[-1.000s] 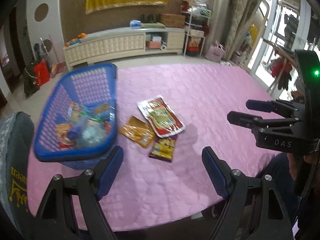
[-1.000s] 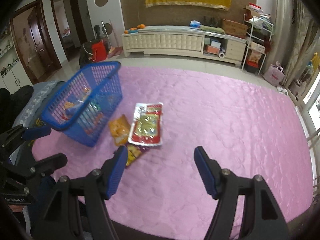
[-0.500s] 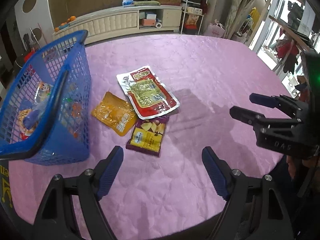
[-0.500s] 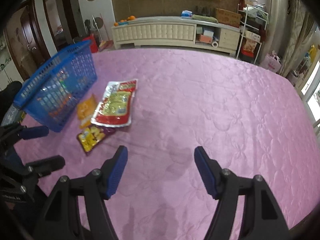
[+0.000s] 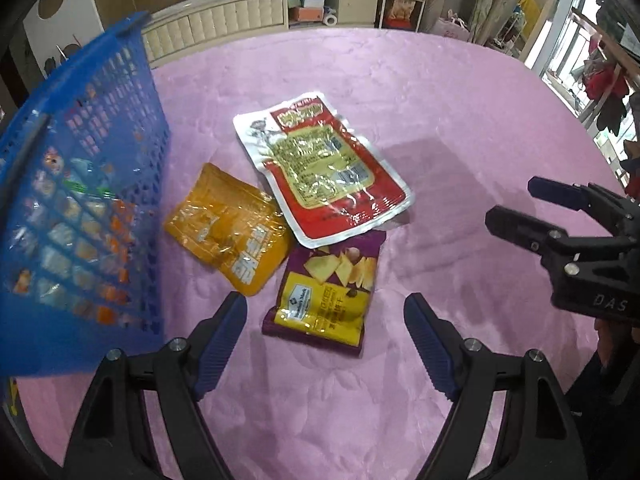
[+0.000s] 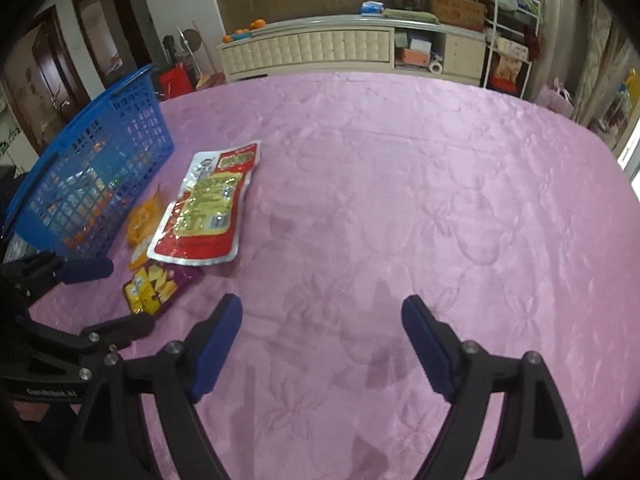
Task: Organize snacks
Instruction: 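Move both open tools toward the remaining snack packets, then grasp the purple-and-yellow chip bag with the left tool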
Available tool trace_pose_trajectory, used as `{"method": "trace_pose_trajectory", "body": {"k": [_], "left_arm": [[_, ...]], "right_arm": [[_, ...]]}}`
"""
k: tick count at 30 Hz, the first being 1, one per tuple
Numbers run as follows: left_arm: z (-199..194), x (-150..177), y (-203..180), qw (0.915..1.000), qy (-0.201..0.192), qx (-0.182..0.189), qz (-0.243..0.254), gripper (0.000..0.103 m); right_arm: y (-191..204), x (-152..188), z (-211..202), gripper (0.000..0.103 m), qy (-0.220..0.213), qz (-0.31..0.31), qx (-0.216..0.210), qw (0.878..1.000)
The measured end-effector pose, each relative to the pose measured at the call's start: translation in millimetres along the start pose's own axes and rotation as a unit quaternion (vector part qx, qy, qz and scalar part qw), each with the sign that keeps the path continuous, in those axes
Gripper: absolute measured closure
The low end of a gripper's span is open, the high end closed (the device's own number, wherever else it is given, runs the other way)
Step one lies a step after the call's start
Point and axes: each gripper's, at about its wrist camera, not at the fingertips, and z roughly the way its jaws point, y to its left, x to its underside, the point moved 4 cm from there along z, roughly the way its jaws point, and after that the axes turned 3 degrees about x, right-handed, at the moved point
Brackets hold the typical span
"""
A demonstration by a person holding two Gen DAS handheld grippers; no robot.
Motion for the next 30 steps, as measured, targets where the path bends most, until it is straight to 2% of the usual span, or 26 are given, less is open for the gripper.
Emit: {"method": "trace_pose_trajectory", "body": {"k": [4,9,14,16,17,19,21,23,24,30], "left_arm": [[16.4,-5.2,0.2,0.9999,0.014,-0.001,0.004,0.024],[24.2,-12.5,-9.6,0.9994,0.015,0.031,-0.004,0.024],[32.9,-16.6,-16.3,0.9997,0.018,0.011,0.013,0.024],[34.6,-20.1,-16.9,0.9996,0.019,0.016,0.011,0.026],[35.1,-21.5,-18.1,0.9995,0.020,0.018,0.014,0.031],[36.2,-24.5,-19.6,0.9994,0.026,0.015,0.020,0.041],[33.6,-25.6,-24.4,0.9986,0.036,0.023,0.031,0.057],[30.5,-25.5,-27.6,0.9976,0.046,0.046,0.025,0.056],[29.7,-25.2,-29.1,0.9976,0.046,0.046,0.024,0.056],[31.6,-29.1,-48.3,0.9976,0.052,0.023,0.040,0.056]], "right_arm": [[-4.1,-0.6,-2.1,0.018,-0.001,0.000,0.003,1.000],[-12.3,-0.4,-2.6,0.018,-0.002,0.006,0.008,1.000],[-22.4,0.1,2.5,0.018,0.007,0.026,0.011,1.000],[-26.2,0.3,2.9,0.018,0.009,0.030,0.012,0.999],[-27.1,0.6,3.1,0.018,0.010,0.033,0.012,0.999],[-27.9,0.0,4.7,0.018,0.011,0.035,0.011,0.999],[-27.8,-0.3,5.7,0.018,0.013,0.039,0.007,0.999],[-28.1,-1.7,5.7,0.018,0.014,0.045,0.001,0.999],[-28.5,-2.4,5.8,0.018,0.014,0.047,0.000,0.999],[-30.9,-3.7,1.4,0.018,0.011,0.047,-0.002,0.999]]}}
